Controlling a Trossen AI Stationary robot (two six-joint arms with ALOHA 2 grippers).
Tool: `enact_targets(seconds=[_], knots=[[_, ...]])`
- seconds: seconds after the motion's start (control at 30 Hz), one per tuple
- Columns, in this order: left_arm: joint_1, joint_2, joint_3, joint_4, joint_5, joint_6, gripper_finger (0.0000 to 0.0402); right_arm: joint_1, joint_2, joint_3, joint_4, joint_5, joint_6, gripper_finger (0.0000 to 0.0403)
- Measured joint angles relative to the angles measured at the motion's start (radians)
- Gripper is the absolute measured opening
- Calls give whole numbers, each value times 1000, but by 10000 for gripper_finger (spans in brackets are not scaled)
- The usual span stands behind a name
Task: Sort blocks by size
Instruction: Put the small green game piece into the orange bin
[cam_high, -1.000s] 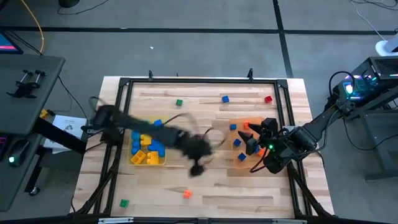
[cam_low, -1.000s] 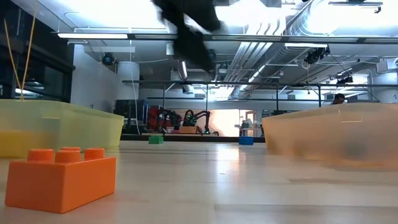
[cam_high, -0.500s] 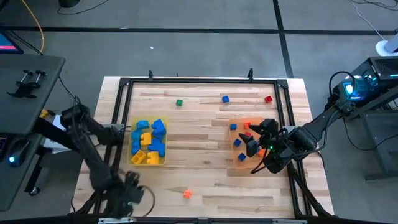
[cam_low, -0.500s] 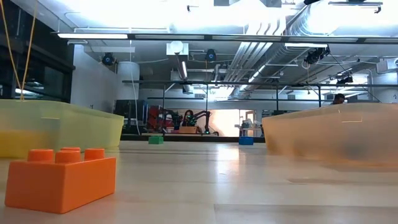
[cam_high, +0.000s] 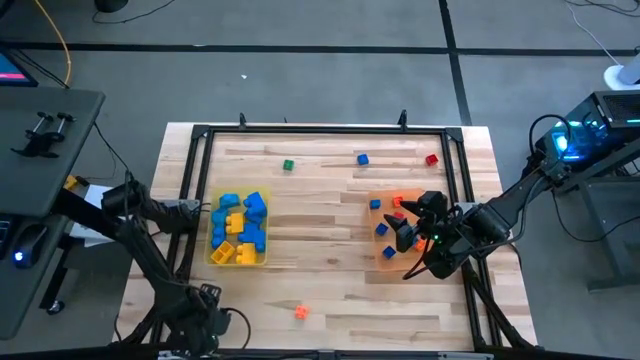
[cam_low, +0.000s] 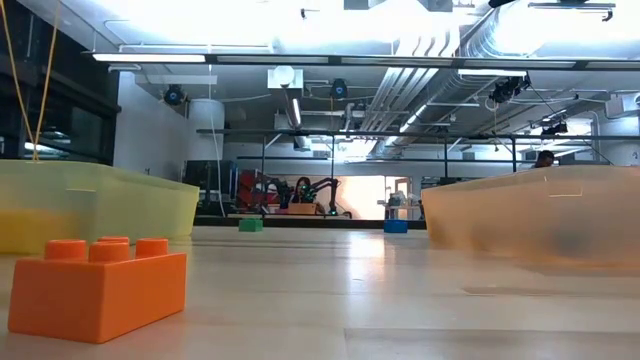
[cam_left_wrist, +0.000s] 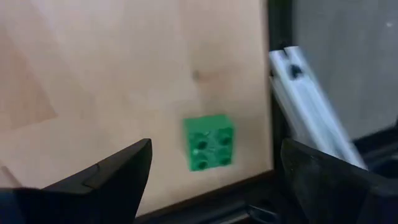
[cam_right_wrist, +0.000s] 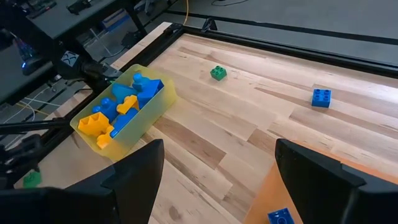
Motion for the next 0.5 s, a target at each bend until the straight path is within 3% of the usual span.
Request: enact_targets(seconds=[0.5], knots=[[-14,19,-57,68,-21,-21,339,0,0,0,-8,-1,0,303]])
